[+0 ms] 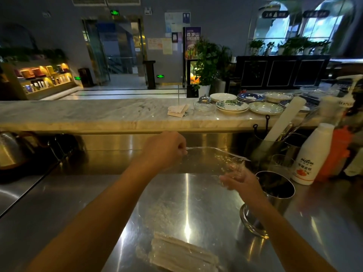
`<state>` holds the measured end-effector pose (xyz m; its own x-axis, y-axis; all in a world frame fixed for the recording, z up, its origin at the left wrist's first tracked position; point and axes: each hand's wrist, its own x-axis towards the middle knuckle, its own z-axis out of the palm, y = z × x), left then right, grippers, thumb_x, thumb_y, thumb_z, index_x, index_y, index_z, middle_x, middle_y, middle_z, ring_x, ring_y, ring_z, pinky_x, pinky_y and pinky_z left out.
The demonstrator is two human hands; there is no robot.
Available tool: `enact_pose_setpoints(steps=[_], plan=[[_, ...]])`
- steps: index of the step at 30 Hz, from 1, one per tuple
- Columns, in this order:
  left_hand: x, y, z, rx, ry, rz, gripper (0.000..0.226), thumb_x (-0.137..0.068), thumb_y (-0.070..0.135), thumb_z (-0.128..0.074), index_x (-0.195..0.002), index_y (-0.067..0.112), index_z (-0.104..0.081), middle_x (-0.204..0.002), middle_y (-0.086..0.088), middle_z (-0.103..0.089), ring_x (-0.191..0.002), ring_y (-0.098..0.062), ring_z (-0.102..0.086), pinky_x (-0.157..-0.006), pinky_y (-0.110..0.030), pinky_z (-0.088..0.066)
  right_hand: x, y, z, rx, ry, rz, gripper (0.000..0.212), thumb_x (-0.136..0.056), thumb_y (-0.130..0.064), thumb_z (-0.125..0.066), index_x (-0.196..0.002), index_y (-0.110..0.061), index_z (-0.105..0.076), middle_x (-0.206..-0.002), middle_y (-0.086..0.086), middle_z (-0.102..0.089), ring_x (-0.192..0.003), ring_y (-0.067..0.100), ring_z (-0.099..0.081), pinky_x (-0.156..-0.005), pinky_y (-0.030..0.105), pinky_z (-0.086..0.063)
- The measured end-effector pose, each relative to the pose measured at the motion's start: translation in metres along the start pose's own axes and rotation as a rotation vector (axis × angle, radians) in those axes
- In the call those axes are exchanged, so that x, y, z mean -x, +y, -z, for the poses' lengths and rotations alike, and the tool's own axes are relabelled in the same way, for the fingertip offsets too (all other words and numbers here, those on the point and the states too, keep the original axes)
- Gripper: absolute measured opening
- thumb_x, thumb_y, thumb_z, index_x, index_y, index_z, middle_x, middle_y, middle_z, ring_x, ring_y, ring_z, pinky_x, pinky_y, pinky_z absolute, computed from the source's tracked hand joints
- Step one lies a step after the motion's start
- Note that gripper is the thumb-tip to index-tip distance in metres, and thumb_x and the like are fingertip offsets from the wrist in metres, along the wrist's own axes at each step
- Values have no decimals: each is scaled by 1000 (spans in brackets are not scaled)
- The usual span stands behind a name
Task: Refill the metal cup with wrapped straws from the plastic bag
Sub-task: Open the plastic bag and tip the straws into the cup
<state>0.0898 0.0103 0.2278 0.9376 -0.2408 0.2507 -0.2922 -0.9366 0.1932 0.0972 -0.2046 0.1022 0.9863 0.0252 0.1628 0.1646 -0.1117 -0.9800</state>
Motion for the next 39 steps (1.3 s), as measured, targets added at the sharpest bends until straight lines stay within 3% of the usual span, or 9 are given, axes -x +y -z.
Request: enact_pose_setpoints(steps=[2, 4, 9, 13, 17, 22, 32, 34, 39], plan=[[-1, 0, -2, 24, -19, 7, 15, -88, 26, -56, -99, 17, -63, -86, 1, -60, -78, -16, -55, -64, -27, -41, 1, 9, -5, 40, -17, 43, 8, -79, -7, -65, -82, -15, -65, -68, 2, -67, -64, 15, -64, -55, 15, -49], [-3, 2, -3, 43, -13, -22, 38, -83, 31, -63, -117, 19, -54, -112, -3, -60, -99, -20, -54, -82, -35, -47, 0, 7, -7, 61, -33, 99, 16, -81, -4, -62, -73, -18, -66, -59, -3, -66, -57, 9, -62, -54, 15, -48], [-17, 21, -5, -75, 108, -297, 85, -70, 42, -73, -139, 31, -25, -153, -5, -18, -139, -24, -9, -112, -43, -8, -11, -17, -16, 49, -119, 211, 19, -79, 1, -62, -72, -16, -68, -57, -6, -67, -55, 4, -61, -56, 11, -49], [-28, 39, -8, -73, 161, -465, 73, -74, 33, -69, -137, 30, -32, -147, -7, -34, -136, -23, -20, -110, -39, -7, -18, -32, -23, -32, -155, 233, 9, -76, 3, -65, -74, -4, -70, -55, -5, -67, -53, 6, -60, -57, 12, -50], [-41, 40, 3, -170, 114, -495, 12, -85, 24, -58, -96, 23, -64, -95, 0, -68, -96, -19, -56, -99, -33, -18, -21, -37, -26, 5, -189, 249, 11, -76, -1, -66, -72, -11, -70, -57, -7, -68, -55, 5, -61, -56, 12, -49], [-45, 27, 17, -78, 146, -380, 13, -87, 27, -58, -87, 18, -66, -79, 1, -66, -72, -14, -52, -89, -34, -36, -21, -21, -20, -50, -139, 164, 5, -76, -6, -66, -77, -11, -69, -60, -3, -69, -58, 8, -62, -57, 15, -51], [-52, -7, 56, 97, 40, -59, 8, -82, 18, -65, -87, 13, -68, -77, 5, -63, -77, -12, -58, -84, -37, -51, 6, 36, -16, 37, -156, -45, 22, -77, -3, -67, -68, -23, -72, -65, -1, -72, -68, 12, -67, -61, 18, -51], [-48, -13, 59, 12, 24, -18, 19, -82, 19, -66, -100, 14, -65, -101, -5, -66, -93, -19, -58, -90, -37, -46, 3, 34, -15, 67, -149, -33, 24, -77, -3, -67, -67, -25, -70, -62, -3, -71, -67, 13, -66, -63, 20, -51], [-38, 4, 56, -242, 221, -328, 54, -77, 32, -69, -126, 23, -47, -133, -6, -51, -125, -26, -41, -108, -45, -22, -11, 8, -10, 173, -207, 70, 29, -76, 0, -67, -68, -27, -67, -65, -8, -68, -63, -2, -63, -61, 9, -49]])
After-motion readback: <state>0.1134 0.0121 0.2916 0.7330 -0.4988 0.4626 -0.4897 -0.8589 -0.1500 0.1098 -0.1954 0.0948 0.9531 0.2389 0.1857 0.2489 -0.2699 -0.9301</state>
